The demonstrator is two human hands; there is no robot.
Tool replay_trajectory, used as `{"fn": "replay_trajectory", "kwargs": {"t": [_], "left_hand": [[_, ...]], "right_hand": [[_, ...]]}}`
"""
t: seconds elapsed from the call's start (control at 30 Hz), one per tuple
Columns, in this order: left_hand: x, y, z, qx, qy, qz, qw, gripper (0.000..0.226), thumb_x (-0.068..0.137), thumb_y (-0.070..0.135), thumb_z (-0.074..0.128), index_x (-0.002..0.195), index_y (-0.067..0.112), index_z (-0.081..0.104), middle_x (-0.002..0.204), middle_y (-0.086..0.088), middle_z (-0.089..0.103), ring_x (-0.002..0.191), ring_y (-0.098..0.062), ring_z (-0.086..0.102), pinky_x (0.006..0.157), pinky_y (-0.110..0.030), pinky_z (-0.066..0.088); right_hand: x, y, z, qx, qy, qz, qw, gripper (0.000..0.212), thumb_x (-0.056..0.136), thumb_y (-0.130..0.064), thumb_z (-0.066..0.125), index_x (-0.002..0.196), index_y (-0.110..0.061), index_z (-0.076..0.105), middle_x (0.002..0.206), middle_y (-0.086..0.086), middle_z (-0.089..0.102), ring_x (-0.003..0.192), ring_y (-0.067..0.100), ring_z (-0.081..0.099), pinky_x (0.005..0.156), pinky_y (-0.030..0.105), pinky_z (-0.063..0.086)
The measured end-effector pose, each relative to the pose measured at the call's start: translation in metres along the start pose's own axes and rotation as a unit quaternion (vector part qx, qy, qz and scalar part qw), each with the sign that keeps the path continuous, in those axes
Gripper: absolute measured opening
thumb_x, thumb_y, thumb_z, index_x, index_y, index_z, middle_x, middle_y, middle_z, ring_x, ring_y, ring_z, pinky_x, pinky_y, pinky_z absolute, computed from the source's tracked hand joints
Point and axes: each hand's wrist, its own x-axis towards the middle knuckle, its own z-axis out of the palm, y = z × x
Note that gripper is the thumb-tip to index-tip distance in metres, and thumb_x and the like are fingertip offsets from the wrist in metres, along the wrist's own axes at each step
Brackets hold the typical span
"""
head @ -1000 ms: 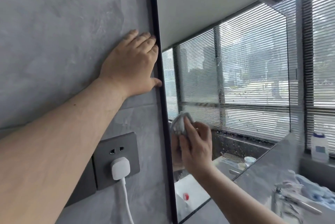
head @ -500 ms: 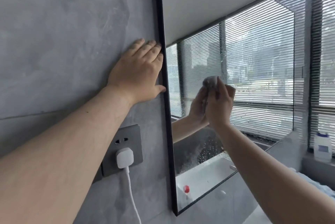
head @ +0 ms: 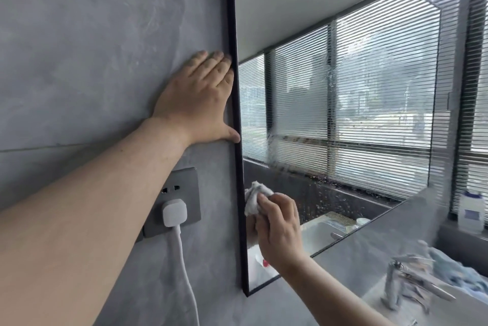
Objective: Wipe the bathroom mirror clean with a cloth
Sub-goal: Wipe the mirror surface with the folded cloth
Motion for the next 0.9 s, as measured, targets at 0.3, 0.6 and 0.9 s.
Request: {"fn": "replay_trajectory", "kwargs": {"t": [0.3,0.6,0.9], "left_hand": [[-0.009,0.007,0.005,0.002,-0.008,-0.018,1.0,0.121,0.063,0.086,0.029,0.153,0.005,0.025,0.164,-0.01,0.019,0.152,-0.024,0.011,0.124,-0.042,0.001],[-0.013,0.009,0.011,-0.026,0.028,-0.01,0.999,0.113,0.067,0.08,0.05,0.148,0.002,0.036,0.16,-0.013,0.029,0.15,-0.027,0.021,0.124,-0.044,0.006],[-0.013,0.008,0.018,-0.043,0.057,0.006,0.997,0.109,0.07,0.075,0.056,0.146,0.0,0.038,0.158,-0.016,0.033,0.148,-0.03,0.024,0.123,-0.046,0.007]], "right_hand": [[0.055,0.067,-0.029,0.028,0.065,0.427,0.902,0.03,0.1,-0.016,0.05,0.129,-0.011,0.058,0.12,0.011,0.05,0.103,0.023,0.051,0.081,0.03,0.034],[0.012,-0.003,-0.022,0.09,0.016,0.307,0.947,0.044,0.097,-0.041,0.04,0.116,-0.013,0.068,0.112,-0.009,0.049,0.099,0.003,0.051,0.089,0.027,0.042],[-0.007,-0.009,-0.014,0.091,0.057,0.369,0.923,0.027,0.097,-0.021,0.061,0.121,-0.01,0.069,0.109,-0.004,0.054,0.099,-0.004,0.053,0.092,0.015,0.042]]}}
